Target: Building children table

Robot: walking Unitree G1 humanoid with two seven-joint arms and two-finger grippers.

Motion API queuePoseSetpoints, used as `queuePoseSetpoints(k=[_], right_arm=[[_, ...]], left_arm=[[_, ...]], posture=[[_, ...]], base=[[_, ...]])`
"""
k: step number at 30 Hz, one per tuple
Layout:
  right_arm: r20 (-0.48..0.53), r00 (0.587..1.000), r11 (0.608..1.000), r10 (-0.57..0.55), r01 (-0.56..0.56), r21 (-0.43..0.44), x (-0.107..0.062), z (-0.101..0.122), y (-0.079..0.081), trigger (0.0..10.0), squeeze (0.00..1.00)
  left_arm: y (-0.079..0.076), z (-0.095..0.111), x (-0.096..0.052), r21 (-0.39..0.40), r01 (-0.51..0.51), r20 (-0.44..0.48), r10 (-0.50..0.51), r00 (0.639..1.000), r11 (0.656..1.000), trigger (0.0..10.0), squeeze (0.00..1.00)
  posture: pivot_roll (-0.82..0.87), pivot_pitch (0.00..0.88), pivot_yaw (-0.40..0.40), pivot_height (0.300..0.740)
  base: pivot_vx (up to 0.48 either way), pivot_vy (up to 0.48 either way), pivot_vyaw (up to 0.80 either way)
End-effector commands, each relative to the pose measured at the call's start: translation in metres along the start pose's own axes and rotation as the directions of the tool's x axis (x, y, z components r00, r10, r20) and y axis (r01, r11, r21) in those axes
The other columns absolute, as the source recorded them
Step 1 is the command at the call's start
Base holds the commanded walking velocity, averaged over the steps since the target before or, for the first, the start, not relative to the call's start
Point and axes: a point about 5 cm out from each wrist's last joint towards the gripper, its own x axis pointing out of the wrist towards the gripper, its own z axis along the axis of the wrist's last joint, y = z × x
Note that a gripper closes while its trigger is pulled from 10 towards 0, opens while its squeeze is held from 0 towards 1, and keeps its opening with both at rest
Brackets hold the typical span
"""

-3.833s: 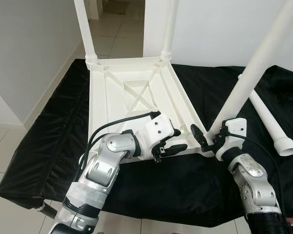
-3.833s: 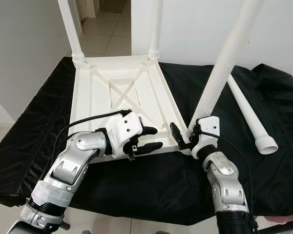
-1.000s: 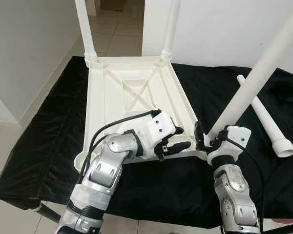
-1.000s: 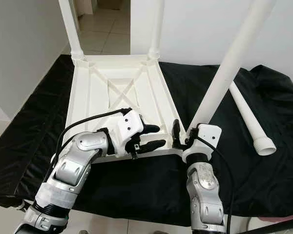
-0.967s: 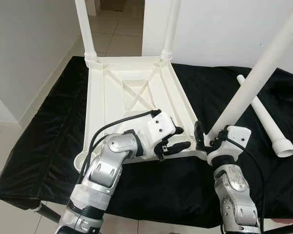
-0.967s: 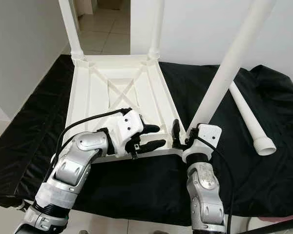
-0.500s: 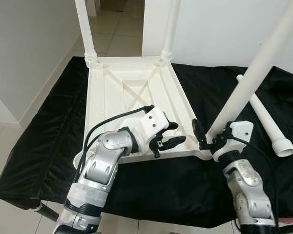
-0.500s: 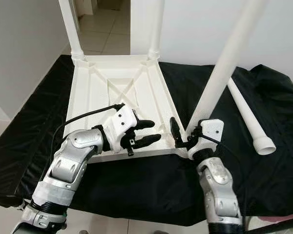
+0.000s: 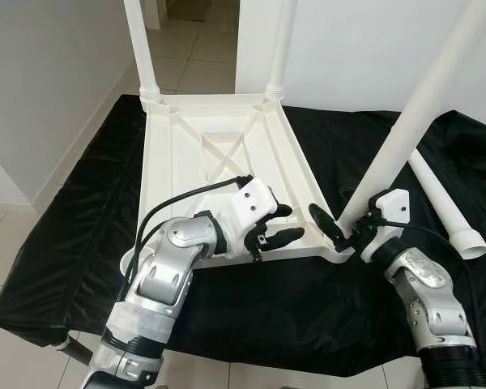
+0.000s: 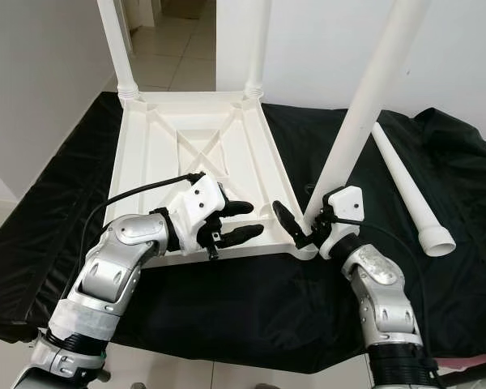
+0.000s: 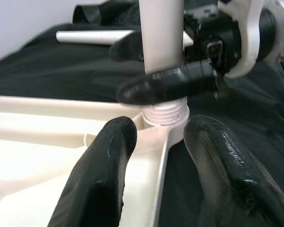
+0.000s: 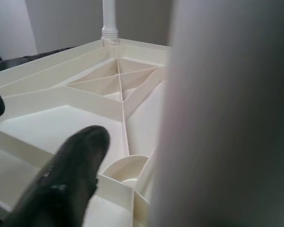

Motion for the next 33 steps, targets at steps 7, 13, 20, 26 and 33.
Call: queuePoseSetpoints(k=[7, 13, 20, 26, 33], right_arm=[[-0.051, 0.996, 0.997, 0.075, -0.075, 0.014, -0.002, -0.013, -0.004, 0.0, 0.0], [-0.055, 0.997, 0.998, 0.059, -0.058, 0.024, -0.004, -0.015, -0.006, 5.3, 0.0], [-0.039, 0.999, 0.999, -0.005, 0.007, 0.051, -0.003, -0.013, -0.005, 10.0, 0.0], [-0.092, 0.984, 0.987, -0.15, 0.155, 0.051, 0.0, -0.02, -0.002, 10.0, 0.0], [-0.107, 0.929, 0.922, -0.355, 0.367, 0.124, 0.005, -0.023, 0.013, 10.0, 0.0]], left_arm=[[-0.005, -0.001, 0.004, -0.022, 0.032, -0.039, -0.033, 0.999, 0.999, 10.0, 0.0], [-0.004, -0.001, 0.005, -0.019, 0.033, -0.041, -0.034, 0.999, 0.999, 10.0, 0.0], [-0.001, 0.001, 0.005, -0.011, 0.021, -0.044, -0.022, 0.999, 1.0, 10.0, 0.0], [0.0, 0.001, 0.004, -0.007, 0.008, -0.049, -0.008, 0.999, 1.0, 10.0, 0.0], [0.0, 0.0, 0.003, -0.006, -0.005, -0.051, 0.005, 0.999, 1.0, 10.0, 0.0]], posture=[[-0.07, 0.0, -0.018, 0.74], [-0.07, 0.0, -0.013, 0.74], [-0.07, 0.0, -0.01, 0.74], [-0.06, 0.0, -0.015, 0.74], [-0.05, 0.0, -0.026, 0.74]], base=[[0.0, 0.0, 0.0], [0.0, 0.0, 0.0], [0.0, 0.0, 0.0], [0.0, 0.0, 0.0], [0.0, 0.0, 0.0]])
